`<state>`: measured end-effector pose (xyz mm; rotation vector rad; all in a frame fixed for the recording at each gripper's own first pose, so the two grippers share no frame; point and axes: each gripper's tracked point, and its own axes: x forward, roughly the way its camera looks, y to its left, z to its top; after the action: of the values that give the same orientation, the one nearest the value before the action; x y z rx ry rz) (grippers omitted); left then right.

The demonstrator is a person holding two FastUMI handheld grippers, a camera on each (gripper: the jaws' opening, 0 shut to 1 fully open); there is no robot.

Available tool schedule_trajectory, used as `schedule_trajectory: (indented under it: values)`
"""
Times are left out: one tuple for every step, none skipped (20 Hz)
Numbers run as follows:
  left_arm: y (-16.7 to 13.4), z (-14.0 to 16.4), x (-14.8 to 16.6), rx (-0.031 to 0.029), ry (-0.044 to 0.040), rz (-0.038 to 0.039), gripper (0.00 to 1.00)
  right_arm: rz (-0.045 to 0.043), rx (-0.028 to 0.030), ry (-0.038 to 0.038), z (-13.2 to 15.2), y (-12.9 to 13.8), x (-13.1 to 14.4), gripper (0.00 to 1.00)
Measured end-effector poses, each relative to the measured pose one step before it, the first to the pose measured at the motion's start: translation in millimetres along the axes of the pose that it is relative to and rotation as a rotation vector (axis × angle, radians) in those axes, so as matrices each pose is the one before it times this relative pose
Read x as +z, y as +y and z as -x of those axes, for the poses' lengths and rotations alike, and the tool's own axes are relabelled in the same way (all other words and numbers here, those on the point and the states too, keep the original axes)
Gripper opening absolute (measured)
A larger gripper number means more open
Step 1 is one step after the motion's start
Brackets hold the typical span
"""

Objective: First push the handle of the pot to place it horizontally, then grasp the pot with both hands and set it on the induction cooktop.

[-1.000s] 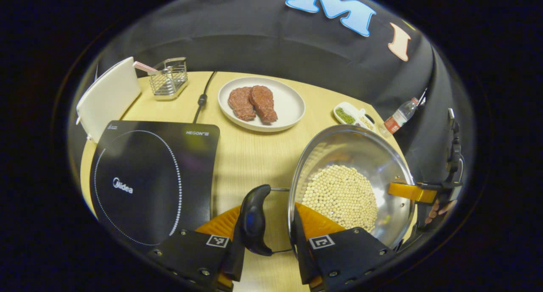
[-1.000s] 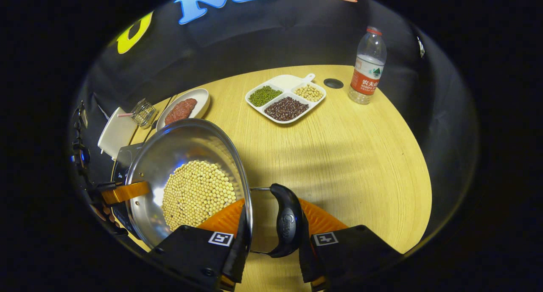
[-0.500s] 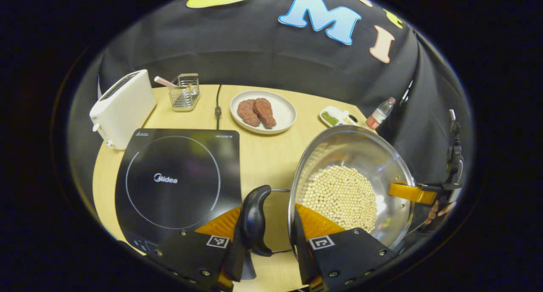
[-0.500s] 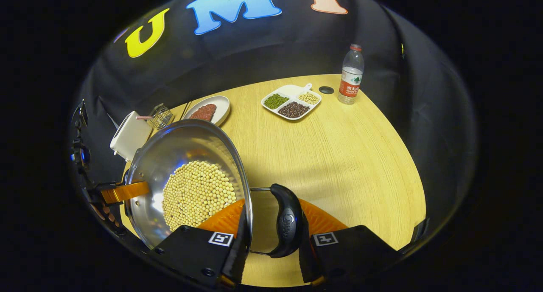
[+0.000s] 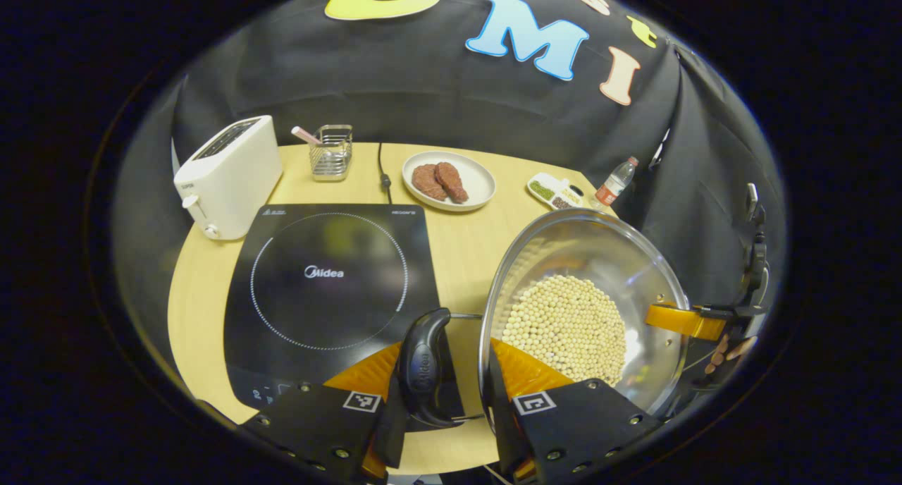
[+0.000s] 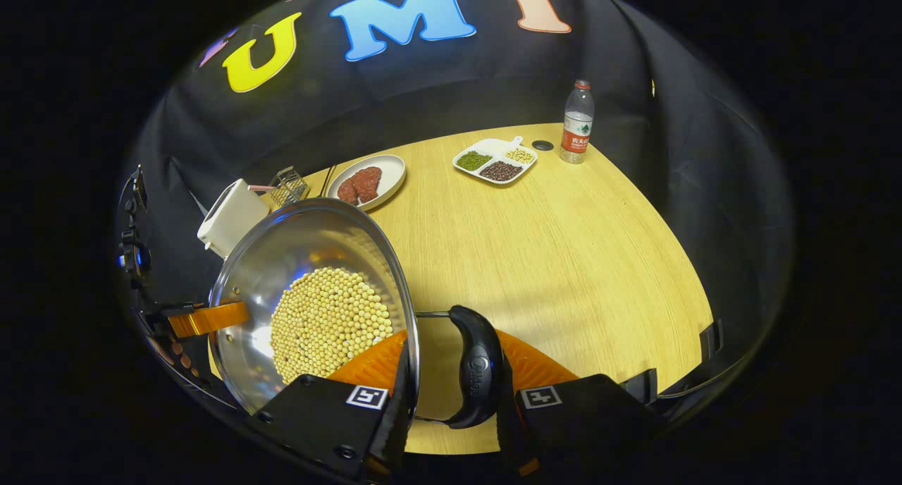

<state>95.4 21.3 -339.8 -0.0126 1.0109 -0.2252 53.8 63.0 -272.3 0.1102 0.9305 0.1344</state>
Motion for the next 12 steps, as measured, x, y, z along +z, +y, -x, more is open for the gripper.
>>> schedule_trajectory:
  values:
    - [7.50,3.28,-2.55,0.00281,-0.00097,0.00832,0.53,0.00342,0.00282,0.00648,-0.17,7.68,-4.06,0.51]
    - [9.01,5.76,-3.39,0.00420,-0.00664,0.00759,0.53,0.00152,0.00263,0.00035,-0.10,7.56,-1.54,0.51]
    - [8.16,2.91,-1.72,0.00385,-0.00082,0.00966,0.56,0.00795,0.00298,0.00029,-0.80,8.63,-3.54,0.51]
    - [8.78,3.14,-3.20,0.00342,-0.00188,0.00674,0.53,0.00935,0.00462,0.00020,-0.74,8.47,-1.90,0.51]
    - [9.13,3.70,-2.00,0.00615,-0.00118,0.00695,0.48,0.00559,0.00617,0.00539,-1.31,9.26,-3.59,0.54]
    - [9.87,3.95,-3.02,0.00644,-0.00115,0.00695,0.48,0.00376,0.00751,0.00622,-1.98,8.64,-1.71,0.51]
    - [10.11,3.32,-1.71,0.00632,-0.00174,0.00713,0.48,0.00593,0.00694,0.00503,-2.50,9.45,-1.50,0.51]
    - [9.35,3.63,-1.85,0.00746,0.00125,0.00878,0.53,0.01063,0.00622,0.00632,-2.19,9.32,-0.17,0.51]
    - [9.95,2.23,-0.37,0.00645,0.00059,0.00968,0.53,0.00883,0.00441,0.00617,-3.11,9.47,0.06,0.51]
    - [10.32,1.50,-1.28,0.00678,-0.00034,0.01040,0.52,0.00884,0.00541,0.00436,-1.87,9.17,1.42,0.54]
    - [10.55,2.33,0.93,0.00554,-0.00183,0.01110,0.53,0.01061,0.00618,0.00027,-3.33,10.18,2.71,0.51]
    - [9.56,0.37,3.28,0.00618,-0.00384,0.00853,0.52,0.00810,0.00645,-0.00195,-4.01,9.56,4.18,0.57]
